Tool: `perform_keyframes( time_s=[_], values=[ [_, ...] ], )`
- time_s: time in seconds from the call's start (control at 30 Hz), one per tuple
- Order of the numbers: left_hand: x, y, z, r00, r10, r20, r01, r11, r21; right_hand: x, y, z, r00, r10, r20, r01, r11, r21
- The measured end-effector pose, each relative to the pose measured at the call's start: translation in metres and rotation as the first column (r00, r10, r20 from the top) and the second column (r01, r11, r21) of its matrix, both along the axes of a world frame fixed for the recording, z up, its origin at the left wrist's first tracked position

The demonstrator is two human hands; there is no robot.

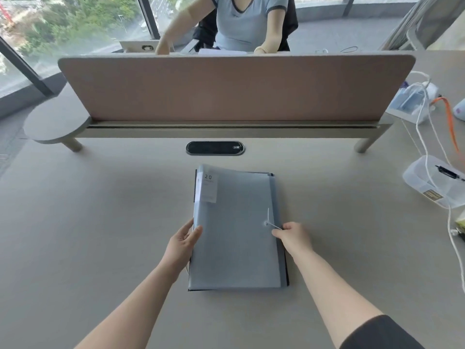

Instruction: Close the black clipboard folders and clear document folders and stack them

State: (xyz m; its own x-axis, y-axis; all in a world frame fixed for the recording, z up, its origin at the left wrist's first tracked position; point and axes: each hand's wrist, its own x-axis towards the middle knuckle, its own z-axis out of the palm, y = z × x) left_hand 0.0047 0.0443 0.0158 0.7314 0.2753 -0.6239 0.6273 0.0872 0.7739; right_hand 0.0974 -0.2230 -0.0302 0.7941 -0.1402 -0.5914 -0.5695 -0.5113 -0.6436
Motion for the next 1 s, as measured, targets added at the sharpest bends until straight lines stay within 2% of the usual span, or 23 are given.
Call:
perform_keyframes(
  time_s=[0.27, 0.53, 0.67, 0.87, 1.0],
  values=[
    [0.0, 0.004, -0.006, 1.0, -0.023, -0.008, 0.023, 1.0, 0.011, -0.004, 0.007, 0.005, 0.999, 0.0, 0.032, 0.004, 0.995, -0.097],
    [0.0, 0.004, -0.015, 1.0, 0.02, -0.015, -0.02, 1.0, 0.022, -0.006, 0.01, 0.01, 1.0, -0.024, 0.02, 0.026, 0.993, -0.115],
    [-0.001, 0.003, -0.012, 0.999, 0.021, -0.033, -0.02, 0.999, 0.03, -0.008, 0.009, 0.018, 1.0, 0.004, 0.005, -0.004, 0.996, -0.087],
    [-0.002, -0.002, 0.001, 0.999, 0.018, -0.041, -0.013, 0.994, 0.11, -0.03, -0.004, 0.027, 0.999, -0.042, 0.015, 0.043, 0.999, -0.004],
    [-0.006, 0.0, 0.008, 0.999, 0.029, -0.034, -0.025, 0.995, 0.092, -0.057, -0.022, 0.027, 0.996, -0.092, -0.023, 0.093, 0.992, 0.084]
  ],
)
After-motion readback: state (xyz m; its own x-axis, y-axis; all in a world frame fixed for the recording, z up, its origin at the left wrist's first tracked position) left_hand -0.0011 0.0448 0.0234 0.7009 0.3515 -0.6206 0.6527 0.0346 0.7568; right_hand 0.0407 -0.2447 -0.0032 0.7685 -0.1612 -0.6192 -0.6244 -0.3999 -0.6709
